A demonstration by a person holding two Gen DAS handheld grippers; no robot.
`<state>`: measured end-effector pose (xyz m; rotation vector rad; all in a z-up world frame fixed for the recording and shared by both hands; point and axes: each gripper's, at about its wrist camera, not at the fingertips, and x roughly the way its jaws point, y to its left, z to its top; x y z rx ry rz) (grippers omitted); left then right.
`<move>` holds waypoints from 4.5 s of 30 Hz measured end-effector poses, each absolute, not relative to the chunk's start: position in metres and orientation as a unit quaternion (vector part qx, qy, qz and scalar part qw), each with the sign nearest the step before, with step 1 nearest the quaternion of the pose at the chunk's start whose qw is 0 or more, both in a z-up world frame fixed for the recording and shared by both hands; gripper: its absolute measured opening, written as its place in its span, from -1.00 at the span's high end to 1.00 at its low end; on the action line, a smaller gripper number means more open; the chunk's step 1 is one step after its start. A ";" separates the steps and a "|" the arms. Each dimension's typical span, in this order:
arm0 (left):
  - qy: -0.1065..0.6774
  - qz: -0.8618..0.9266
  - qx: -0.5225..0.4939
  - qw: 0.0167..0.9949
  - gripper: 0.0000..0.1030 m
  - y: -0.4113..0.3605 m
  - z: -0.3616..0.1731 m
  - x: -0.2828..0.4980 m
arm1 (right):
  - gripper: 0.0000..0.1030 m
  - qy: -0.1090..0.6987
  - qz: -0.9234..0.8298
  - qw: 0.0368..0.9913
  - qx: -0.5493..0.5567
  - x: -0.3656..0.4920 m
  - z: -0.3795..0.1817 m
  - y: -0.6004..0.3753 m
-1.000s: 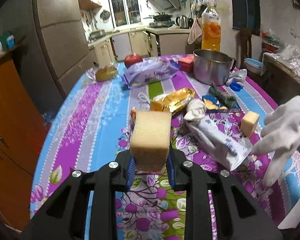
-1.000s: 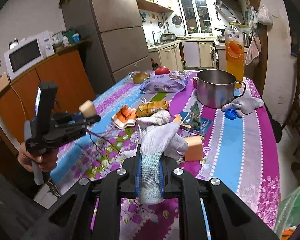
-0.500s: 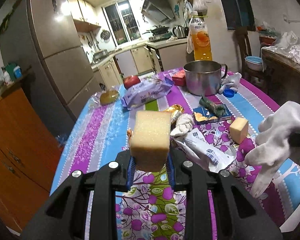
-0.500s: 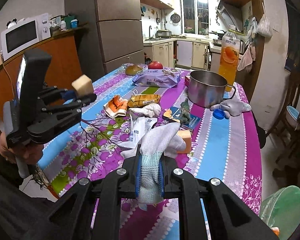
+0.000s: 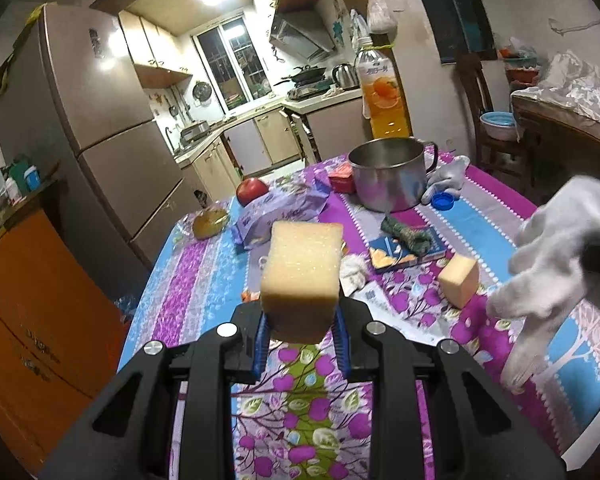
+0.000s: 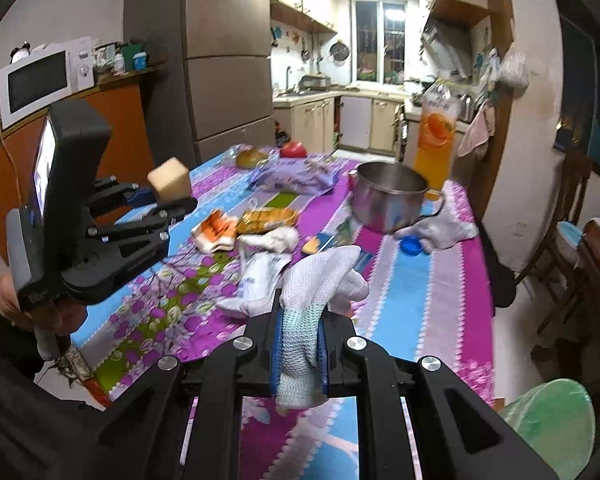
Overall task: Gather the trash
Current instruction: 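Carry the sponge and glove over the green trash bin with both tools, then open both tools to drop the sponge and glove into the bin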
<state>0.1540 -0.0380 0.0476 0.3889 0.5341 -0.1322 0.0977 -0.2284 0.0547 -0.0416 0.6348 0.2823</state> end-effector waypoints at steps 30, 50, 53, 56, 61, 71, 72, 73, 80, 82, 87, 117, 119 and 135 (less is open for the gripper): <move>0.199 -0.255 0.277 0.905 0.52 -0.246 0.067 0.139 | 0.71 0.297 -0.122 0.946 -0.042 0.018 0.132 -0.437; 0.273 -0.533 0.331 0.730 0.52 -0.420 0.029 0.101 | 0.72 0.477 -0.231 0.848 -0.025 -0.018 0.074 -0.557; 0.275 -0.559 0.350 0.700 0.52 -0.437 0.018 0.089 | 0.72 0.506 -0.222 0.834 0.014 -0.019 0.057 -0.574; 0.269 -0.585 0.369 0.670 0.52 -0.448 0.006 0.081 | 0.72 0.526 -0.212 0.822 0.051 -0.021 0.038 -0.581; 0.274 -0.595 0.400 0.641 0.52 -0.457 -0.016 0.074 | 0.72 0.549 -0.195 0.804 0.119 -0.026 0.004 -0.589; 0.331 -0.575 0.423 0.617 0.52 -0.471 -0.051 0.089 | 0.72 0.562 -0.181 0.788 0.176 -0.019 -0.040 -0.586; 0.334 -0.573 0.425 0.616 0.52 -0.472 -0.053 0.090 | 0.72 0.561 -0.181 0.788 0.177 -0.017 -0.042 -0.587; 0.338 -0.569 0.427 0.617 0.52 -0.471 -0.056 0.091 | 0.71 0.561 -0.180 0.787 0.181 -0.016 -0.042 -0.588; 0.347 -0.556 0.428 0.623 0.52 -0.472 -0.062 0.097 | 0.71 0.558 -0.176 0.788 0.193 -0.013 -0.044 -0.592; 0.345 -0.550 0.422 0.632 0.40 -0.473 -0.060 0.098 | 0.71 0.554 -0.175 0.790 0.196 -0.013 -0.043 -0.595; 0.342 -0.549 0.398 0.650 -0.25 -0.470 -0.050 0.103 | 0.42 0.542 -0.172 0.796 0.209 -0.011 -0.040 -0.597; 0.309 -0.481 0.370 0.733 -0.25 -0.428 -0.041 0.106 | 0.40 0.513 -0.194 0.820 0.164 0.003 -0.033 -0.578; 0.299 -0.468 0.362 0.748 -0.25 -0.420 -0.039 0.105 | 0.40 0.491 -0.210 0.833 0.141 0.004 -0.025 -0.569; 0.308 -0.362 0.277 0.835 -0.25 -0.341 -0.026 0.141 | 0.40 0.394 -0.219 0.888 0.097 0.029 -0.019 -0.504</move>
